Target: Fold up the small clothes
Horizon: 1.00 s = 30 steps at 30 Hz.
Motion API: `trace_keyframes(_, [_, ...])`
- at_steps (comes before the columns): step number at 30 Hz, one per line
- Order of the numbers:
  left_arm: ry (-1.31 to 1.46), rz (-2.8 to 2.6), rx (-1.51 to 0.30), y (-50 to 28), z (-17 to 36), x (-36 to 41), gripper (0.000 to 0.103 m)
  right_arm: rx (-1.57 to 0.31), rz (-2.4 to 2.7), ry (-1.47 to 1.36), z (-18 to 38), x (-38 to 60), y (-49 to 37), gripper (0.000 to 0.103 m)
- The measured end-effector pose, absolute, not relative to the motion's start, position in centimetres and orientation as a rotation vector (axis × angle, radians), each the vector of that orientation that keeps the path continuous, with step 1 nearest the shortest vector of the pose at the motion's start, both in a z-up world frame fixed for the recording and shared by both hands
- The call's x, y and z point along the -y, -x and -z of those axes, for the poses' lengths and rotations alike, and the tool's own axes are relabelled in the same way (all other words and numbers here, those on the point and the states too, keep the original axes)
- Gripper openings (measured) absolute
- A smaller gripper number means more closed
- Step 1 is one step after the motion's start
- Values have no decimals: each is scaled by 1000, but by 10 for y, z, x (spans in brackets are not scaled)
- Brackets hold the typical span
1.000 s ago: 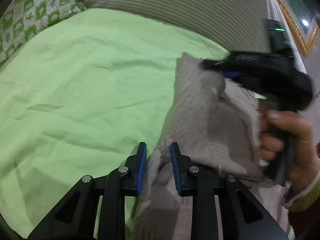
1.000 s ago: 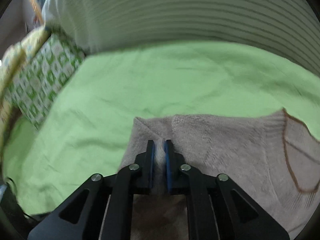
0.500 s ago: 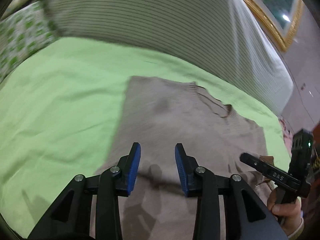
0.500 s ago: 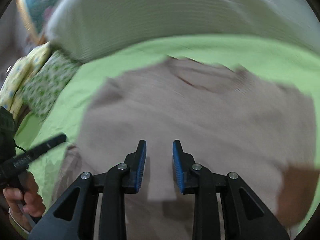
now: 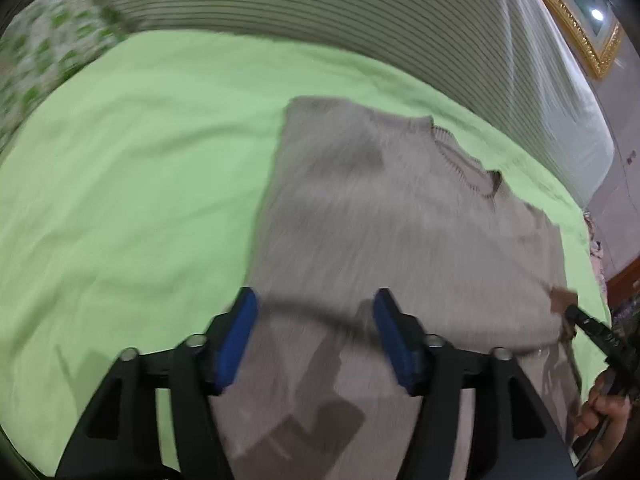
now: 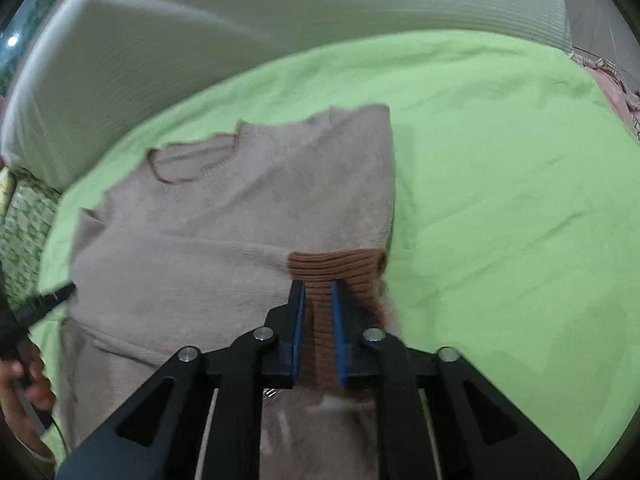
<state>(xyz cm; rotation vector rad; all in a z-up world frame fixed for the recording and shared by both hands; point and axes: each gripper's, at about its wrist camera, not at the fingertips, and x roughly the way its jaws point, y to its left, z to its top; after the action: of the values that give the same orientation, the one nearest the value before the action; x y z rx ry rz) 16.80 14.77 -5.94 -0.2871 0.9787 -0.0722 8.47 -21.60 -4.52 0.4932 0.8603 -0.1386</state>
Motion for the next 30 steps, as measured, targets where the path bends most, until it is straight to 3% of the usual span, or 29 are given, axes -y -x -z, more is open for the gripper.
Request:
trace_keyframes(2, [316, 68, -970, -135, 56, -154, 67, -854, 106, -483, 39, 210, -66, 28])
trace_keyframes(4, [336, 67, -967, -103, 54, -161, 69, -844, 86, -463, 32, 202, -46, 48])
trace_keyframes(5, [350, 61, -960, -86, 52, -163, 70, -833, 79, -455, 28, 199, -34, 50])
trace_keyframes(8, [400, 55, -946, -45, 49, -170, 75, -813, 74, -445, 22, 191, -1, 52])
trace_keyframes(18, [385, 25, -957, 52, 50, -184, 75, -811, 87, -460, 18, 187, 75, 52])
trace_keyframes(30, [349, 56, -1015, 97, 67, -183, 76, -852, 103, -446, 33, 181, 152, 52])
